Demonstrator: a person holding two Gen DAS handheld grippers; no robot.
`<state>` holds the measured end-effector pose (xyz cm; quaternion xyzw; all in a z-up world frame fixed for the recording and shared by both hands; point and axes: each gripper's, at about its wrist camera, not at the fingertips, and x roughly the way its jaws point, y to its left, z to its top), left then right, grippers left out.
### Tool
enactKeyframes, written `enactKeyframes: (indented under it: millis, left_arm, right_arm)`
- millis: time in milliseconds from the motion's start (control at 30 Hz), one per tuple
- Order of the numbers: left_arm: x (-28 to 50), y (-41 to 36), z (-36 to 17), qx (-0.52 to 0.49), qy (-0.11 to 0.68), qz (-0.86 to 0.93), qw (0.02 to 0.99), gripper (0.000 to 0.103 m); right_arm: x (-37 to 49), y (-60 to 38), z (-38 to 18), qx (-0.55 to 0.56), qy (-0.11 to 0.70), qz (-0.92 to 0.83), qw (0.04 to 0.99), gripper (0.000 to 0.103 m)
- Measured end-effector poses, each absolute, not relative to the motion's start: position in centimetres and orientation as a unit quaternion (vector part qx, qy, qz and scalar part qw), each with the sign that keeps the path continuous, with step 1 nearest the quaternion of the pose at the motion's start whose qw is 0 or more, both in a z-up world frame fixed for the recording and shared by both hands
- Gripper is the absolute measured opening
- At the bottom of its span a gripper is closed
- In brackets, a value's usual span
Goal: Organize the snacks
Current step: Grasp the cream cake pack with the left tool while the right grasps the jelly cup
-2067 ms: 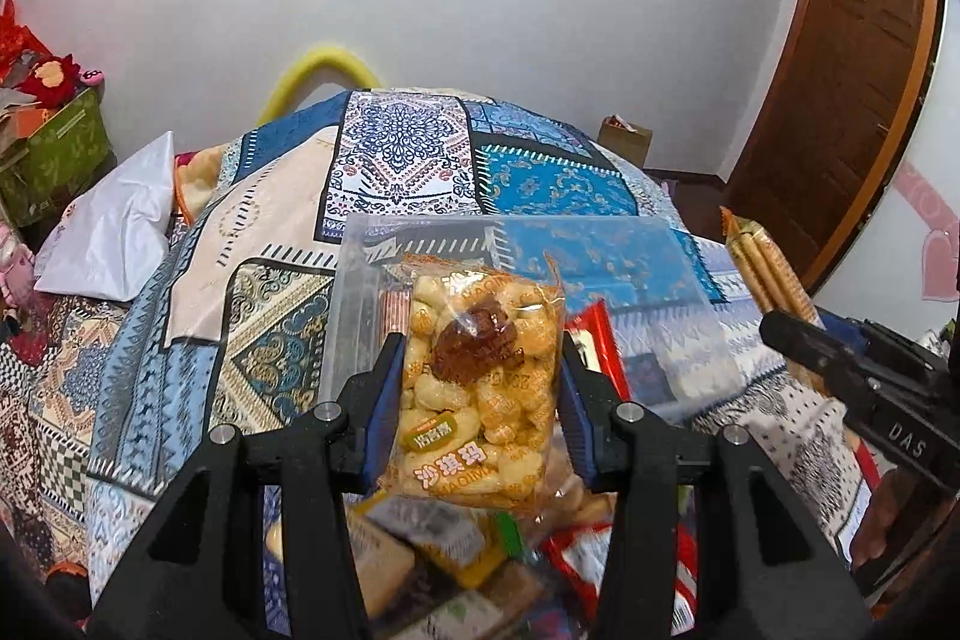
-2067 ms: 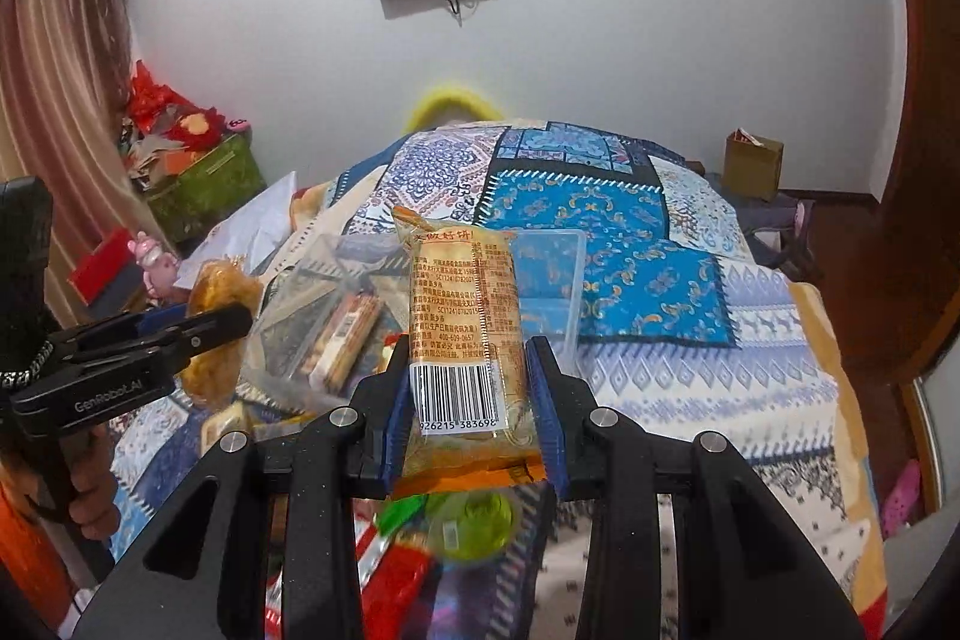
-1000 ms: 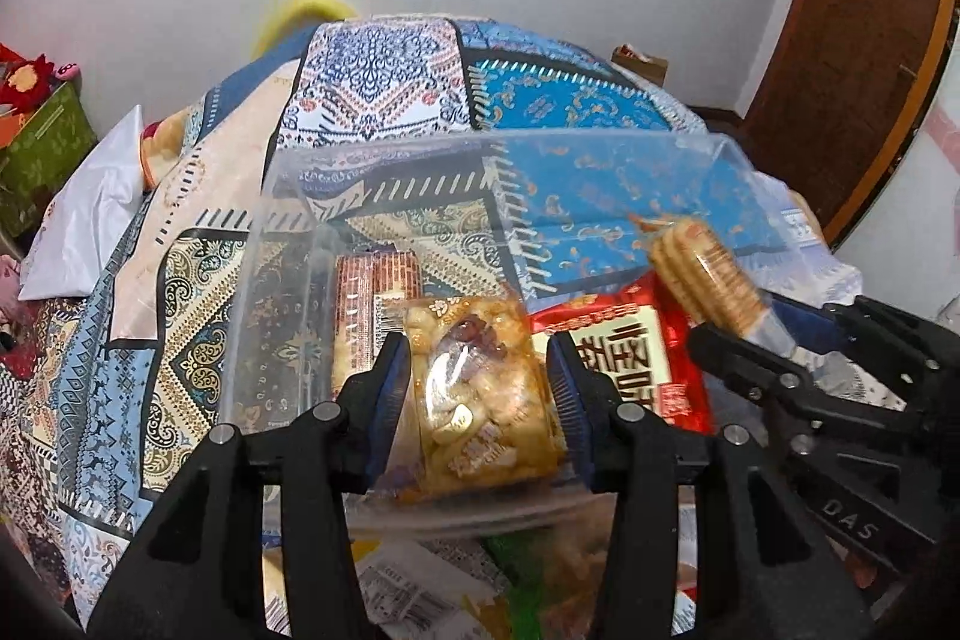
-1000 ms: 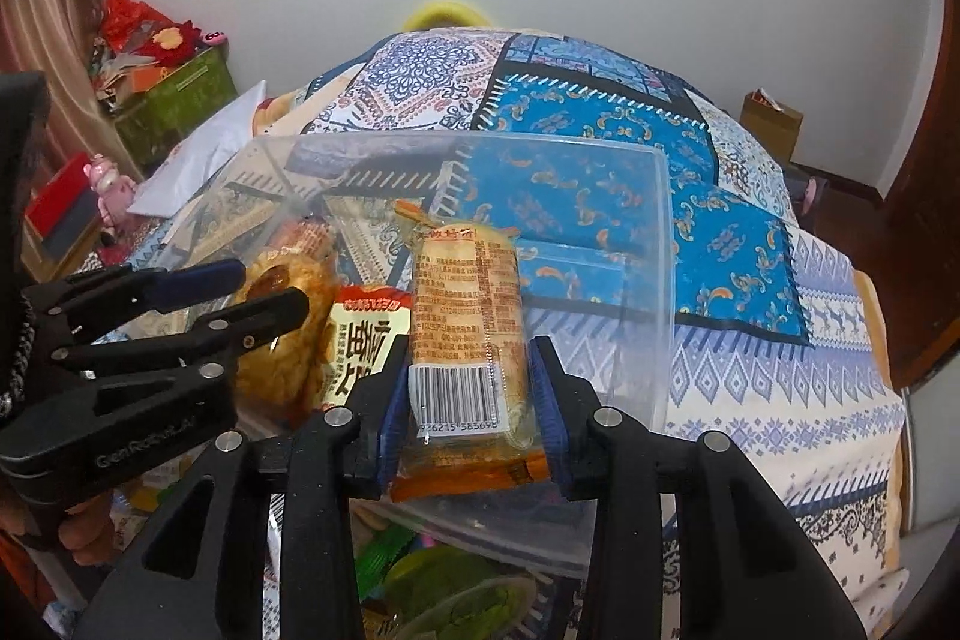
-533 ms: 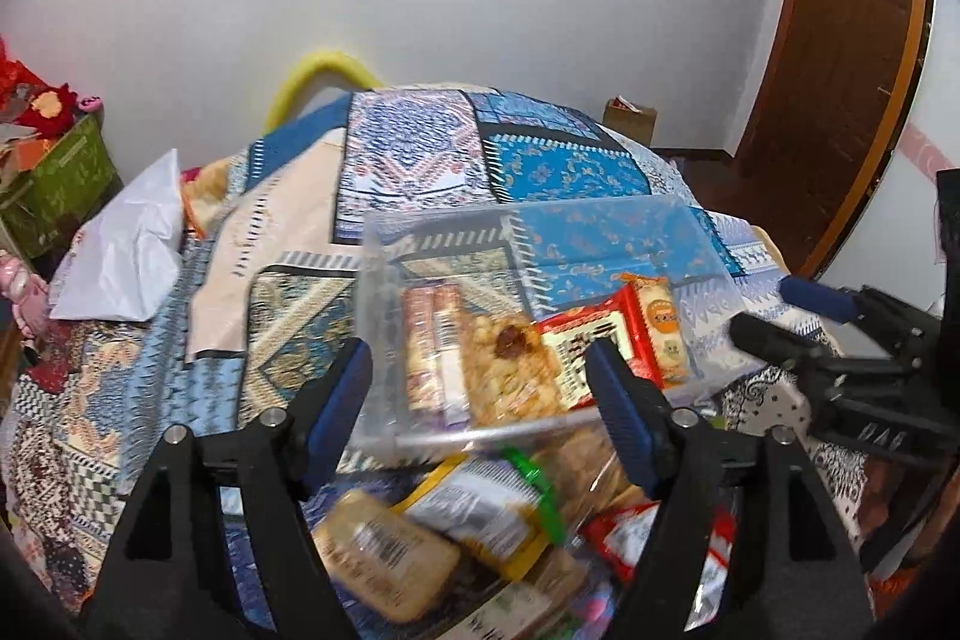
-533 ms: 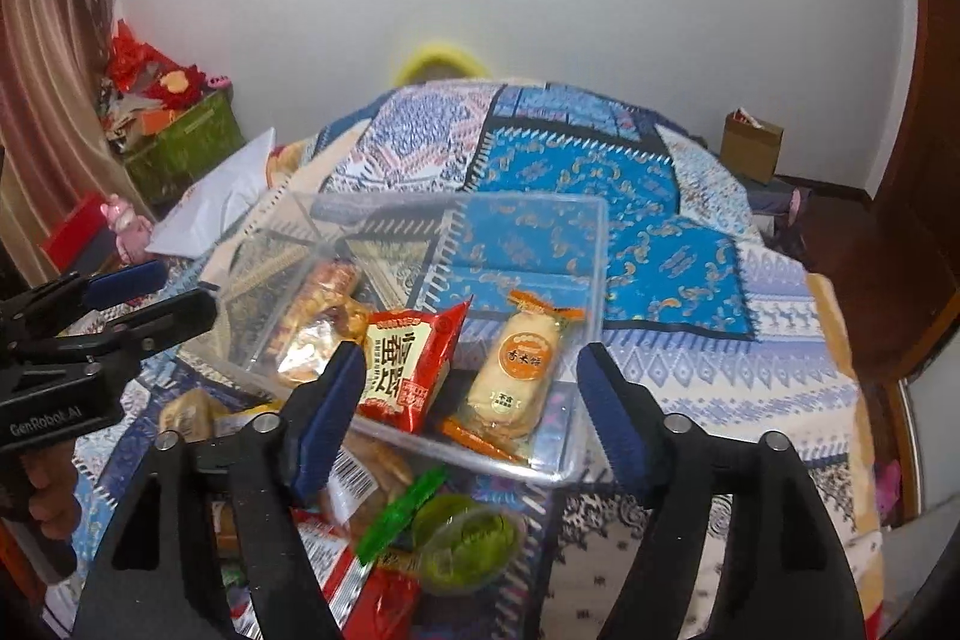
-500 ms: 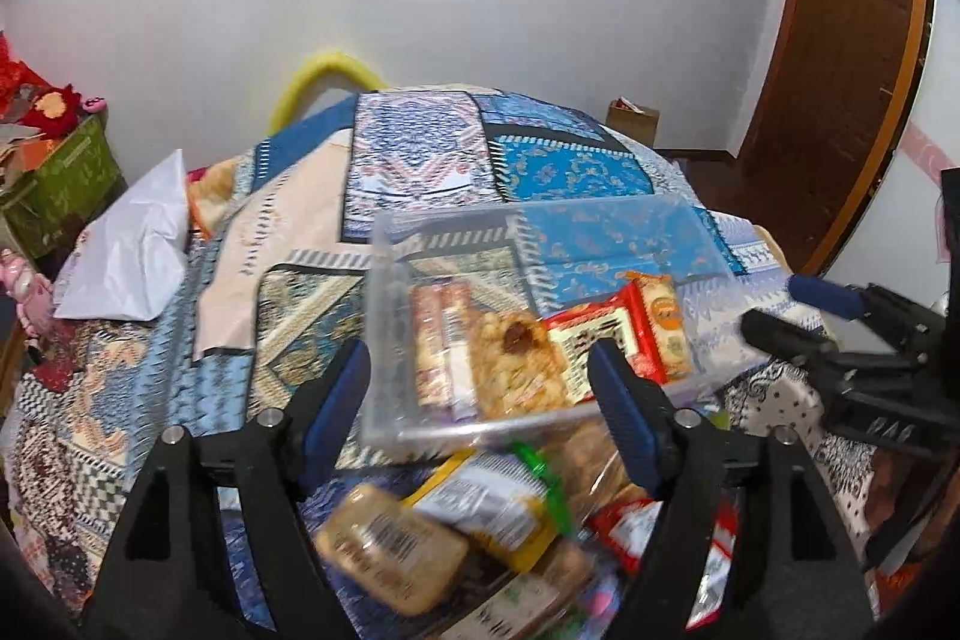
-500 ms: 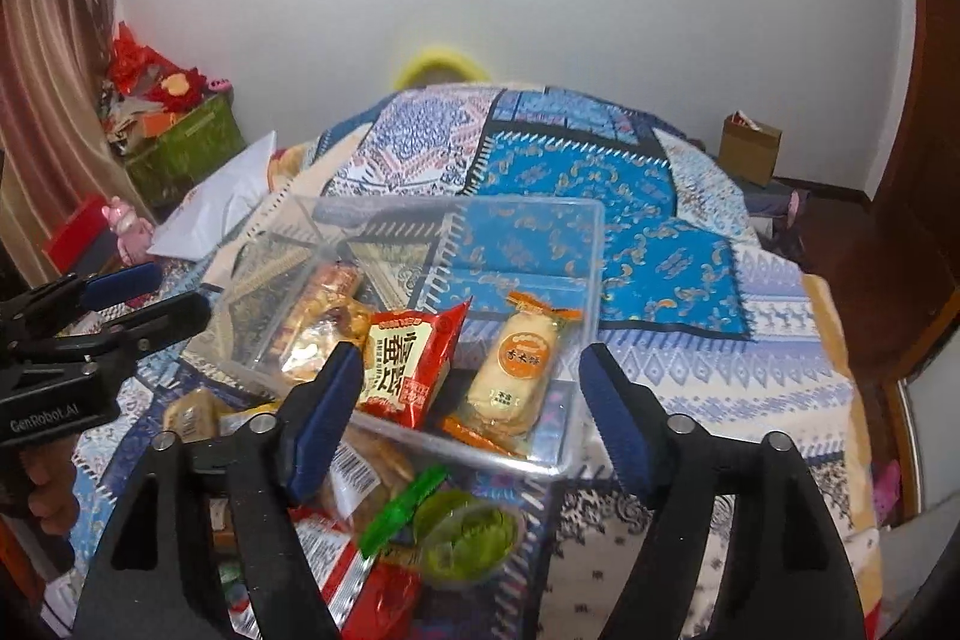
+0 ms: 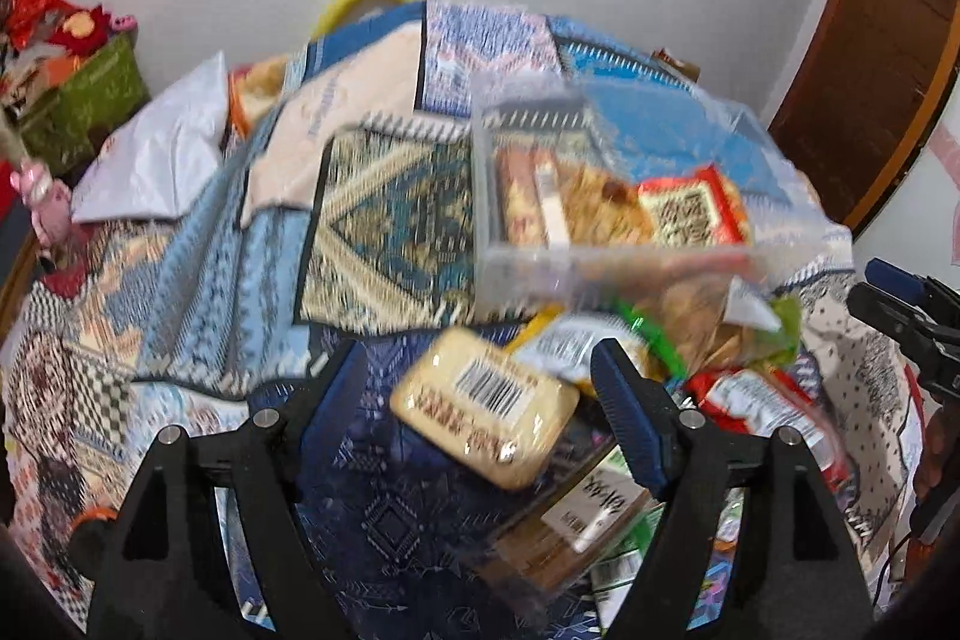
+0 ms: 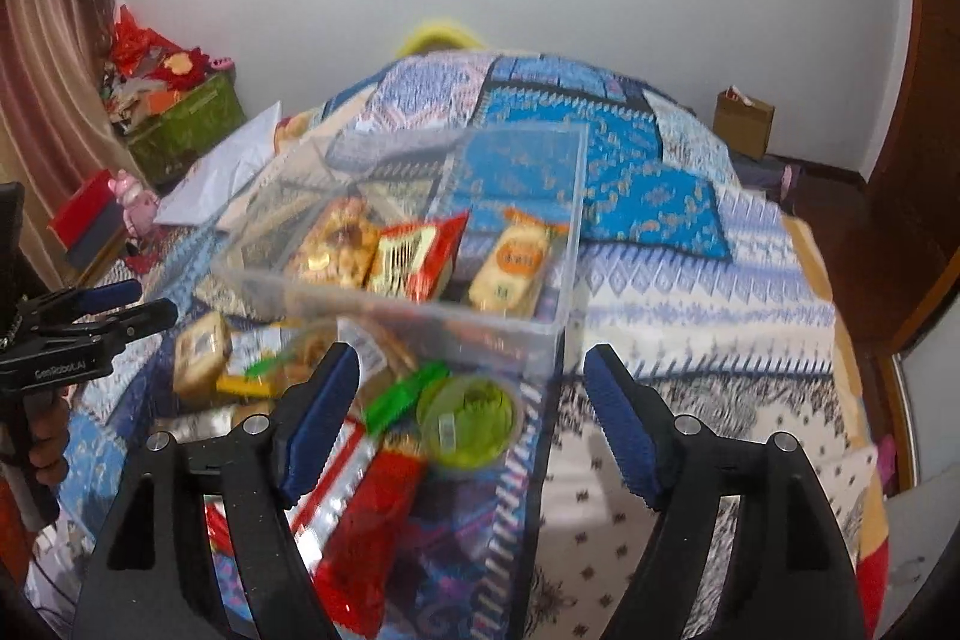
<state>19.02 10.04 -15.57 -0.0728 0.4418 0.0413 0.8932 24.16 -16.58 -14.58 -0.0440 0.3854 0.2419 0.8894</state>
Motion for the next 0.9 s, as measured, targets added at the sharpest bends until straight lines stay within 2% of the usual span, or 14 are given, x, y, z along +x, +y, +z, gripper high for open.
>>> enactKeyframes:
  millis: [267,667,900]
  left_arm:
    - [20.3,9.6,-18.9,-0.089,0.465,0.056,0.879,0.077]
    - [18.0,12.3,-19.0,-0.073,0.458,0.073,0.883,0.078]
    - [19.7,11.9,-19.5,-0.145,0.472,0.046,0.868,0.078]
  right_arm:
    - [24.0,-16.7,-17.8,-0.051,0.423,0.239,0.872,0.075]
    - [25.6,-16.1,-19.3,-0.039,0.439,0.251,0.862,0.075]
    - [26.1,-16.6,-20.0,-0.017,0.452,0.258,0.854,0.075]
